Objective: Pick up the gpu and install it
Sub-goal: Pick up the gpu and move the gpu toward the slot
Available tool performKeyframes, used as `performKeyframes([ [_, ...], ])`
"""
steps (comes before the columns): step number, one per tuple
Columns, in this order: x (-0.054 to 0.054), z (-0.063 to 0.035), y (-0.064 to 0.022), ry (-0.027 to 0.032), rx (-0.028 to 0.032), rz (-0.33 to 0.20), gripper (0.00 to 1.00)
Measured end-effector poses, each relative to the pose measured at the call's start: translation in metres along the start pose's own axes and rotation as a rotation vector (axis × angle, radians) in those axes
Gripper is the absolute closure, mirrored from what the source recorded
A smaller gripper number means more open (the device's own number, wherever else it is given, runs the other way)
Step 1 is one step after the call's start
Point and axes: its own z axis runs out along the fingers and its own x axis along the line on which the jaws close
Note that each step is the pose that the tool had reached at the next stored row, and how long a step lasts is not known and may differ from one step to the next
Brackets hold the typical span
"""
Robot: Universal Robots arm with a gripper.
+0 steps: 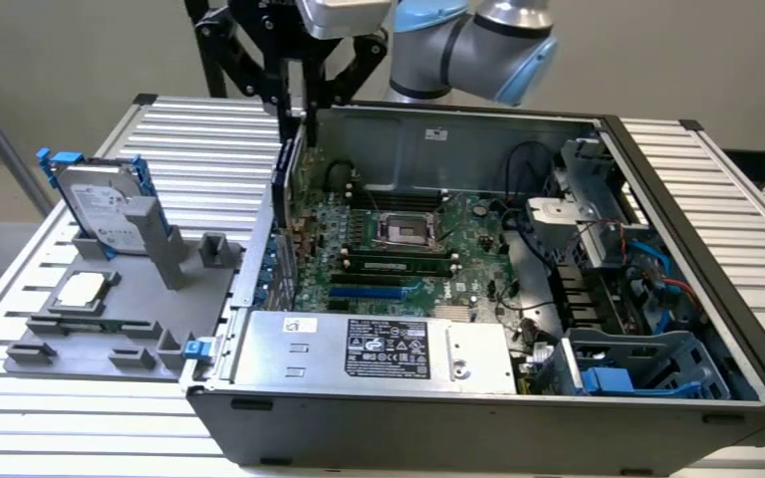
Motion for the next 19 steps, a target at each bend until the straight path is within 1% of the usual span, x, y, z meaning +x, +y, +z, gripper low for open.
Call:
performKeyframes([
  [3, -0.013, 0.0008, 0.0023, 0.0003, 0.0029, 0.0, 0.73],
  [7, -0.031, 0.0037, 0.0063, 0.0002, 0.013, 0.0, 0.73],
  [10, -0.043, 0.0075, 0.0096, -0.0001, 0.0178, 0.001, 0.73],
  [12, -0.051, 0.0107, 0.0119, -0.0001, 0.0194, 0.001, 0.73],
  [19, -0.083, 0.0226, 0.0173, -0.0003, 0.0213, 0.001, 0.73],
])
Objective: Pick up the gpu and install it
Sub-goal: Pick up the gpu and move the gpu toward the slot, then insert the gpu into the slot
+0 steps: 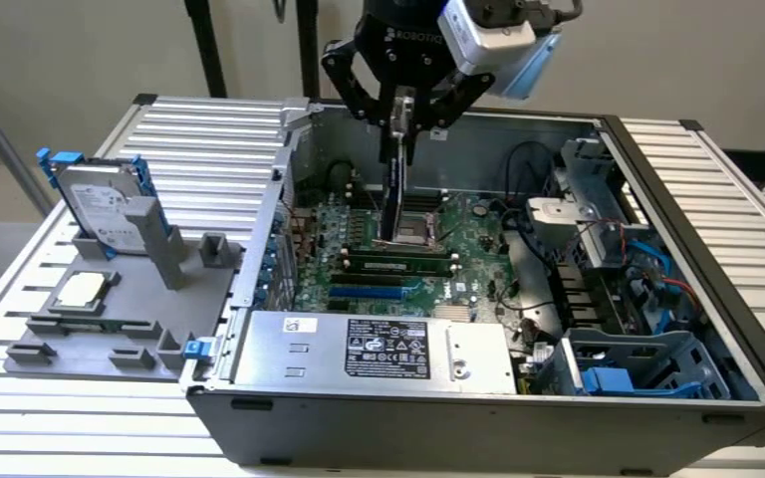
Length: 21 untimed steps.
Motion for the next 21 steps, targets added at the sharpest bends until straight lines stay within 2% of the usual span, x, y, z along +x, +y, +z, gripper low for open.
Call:
performKeyframes([
  [5, -0.023, 0.0055, 0.0019, 0.0, 0.0008, 0.0, 0.73],
  [11, -0.049, 0.0066, 0.0031, 0.0002, -0.0008, 0.0, 0.73],
  [21, -0.051, 0.0066, 0.0033, 0.0014, -0.001, 0.0, 0.73],
])
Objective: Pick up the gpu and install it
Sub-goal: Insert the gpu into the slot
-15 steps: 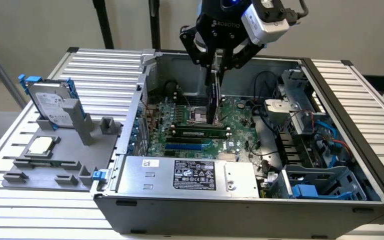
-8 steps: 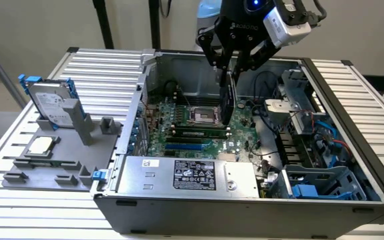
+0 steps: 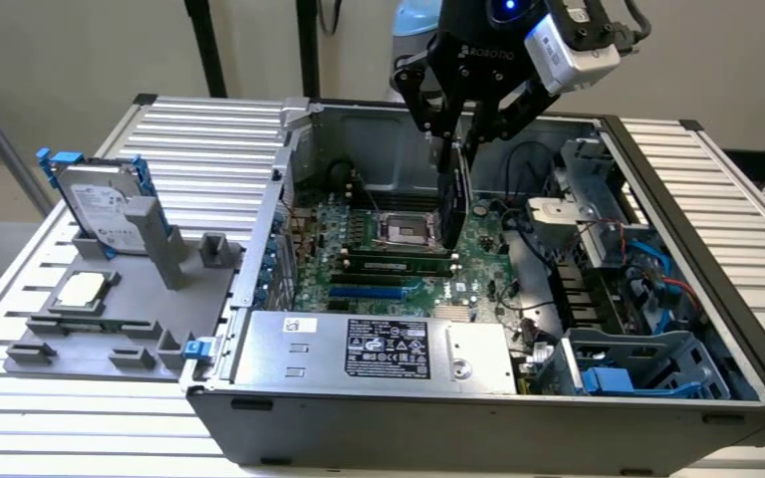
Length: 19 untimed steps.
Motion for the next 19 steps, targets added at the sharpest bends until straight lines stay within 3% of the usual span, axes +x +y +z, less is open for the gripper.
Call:
performKeyframes([
  [8, 0.0, 0.0001, 0.0, 0.0, 0.0003, -0.007, 0.73],
  [19, -0.0001, 0.0024, 0.0, -0.0002, 0.0007, -0.206, 0.73],
])
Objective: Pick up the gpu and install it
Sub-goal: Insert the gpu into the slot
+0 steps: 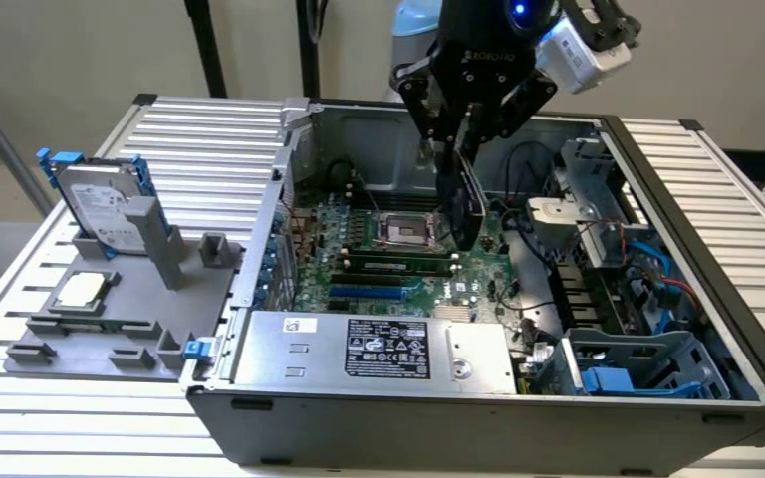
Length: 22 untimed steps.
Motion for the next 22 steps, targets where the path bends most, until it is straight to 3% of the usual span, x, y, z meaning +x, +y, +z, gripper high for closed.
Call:
performKeyframes([
  [17, -0.0002, 0.0056, 0.0, 0.0012, 0.0089, -0.309, 0.73],
  [22, -0.0002, 0.0071, -0.0001, 0.0002, 0.0077, -0.4, 0.73],
])
